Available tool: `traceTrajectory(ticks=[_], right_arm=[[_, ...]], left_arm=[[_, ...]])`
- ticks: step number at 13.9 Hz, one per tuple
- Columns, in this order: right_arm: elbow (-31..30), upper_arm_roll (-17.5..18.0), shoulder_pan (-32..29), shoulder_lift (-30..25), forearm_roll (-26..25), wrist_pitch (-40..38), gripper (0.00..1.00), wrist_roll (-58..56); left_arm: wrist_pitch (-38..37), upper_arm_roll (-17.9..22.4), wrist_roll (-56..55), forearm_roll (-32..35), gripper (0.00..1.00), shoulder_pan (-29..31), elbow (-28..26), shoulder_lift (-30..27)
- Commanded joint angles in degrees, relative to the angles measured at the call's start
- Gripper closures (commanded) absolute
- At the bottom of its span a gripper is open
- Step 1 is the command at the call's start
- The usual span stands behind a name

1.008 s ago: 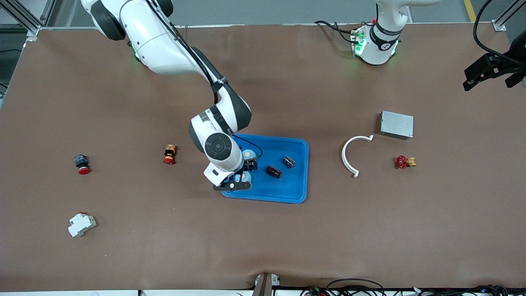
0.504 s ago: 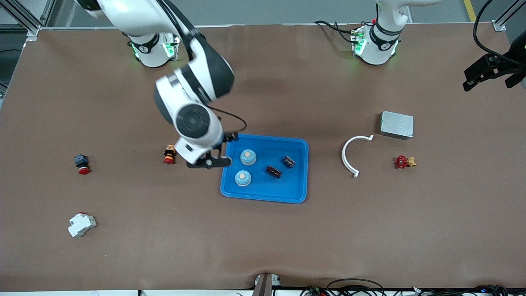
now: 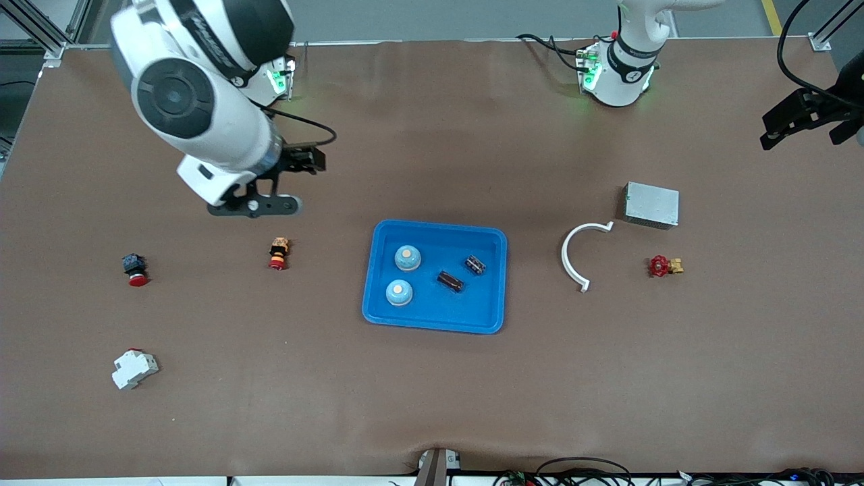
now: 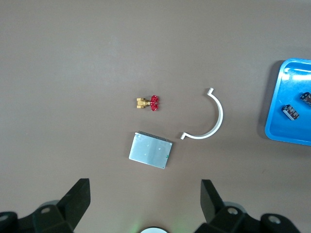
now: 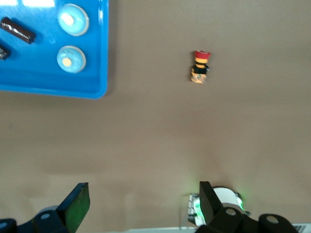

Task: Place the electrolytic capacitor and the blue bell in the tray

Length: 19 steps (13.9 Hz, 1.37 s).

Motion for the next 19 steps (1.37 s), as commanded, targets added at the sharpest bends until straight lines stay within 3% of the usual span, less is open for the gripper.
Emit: traceTrajectory(ticks=[1,6,10,17,19], right_arm=[[-3.7,0.6,-3.5,-5.8,0.4,-2.0,0.0,-3.7],[-8.5,0.7,-6.6,-11.5,-0.4,-1.9,0.0,-5.2],[-9.0,1.1,-11.4,-12.2,-1.7,-1.4,0.0,-9.1],[-14.2,1.2,-18.5,-13.8,-2.9,8.3,0.0,-14.0],[-14.1,3.6,-21.0,-13.7,-4.1,10.0,0.0,-14.0]], left_arm=[[0.2,0.2,0.9,-0.9,0.0,0.2,-0.3,-0.6],[0.1,0.1,0.9,-0.9,0.0,0.1,-0.3,-0.7],[0.2,-0.1,0.9,-1.0,0.0,0.1,-0.2,-0.7],[0.2,0.0,1.0,-1.0,0.0,0.2,-0.2,-0.6],[0.2,0.1,1.0,-1.0,0.0,0.2,-0.2,-0.7]])
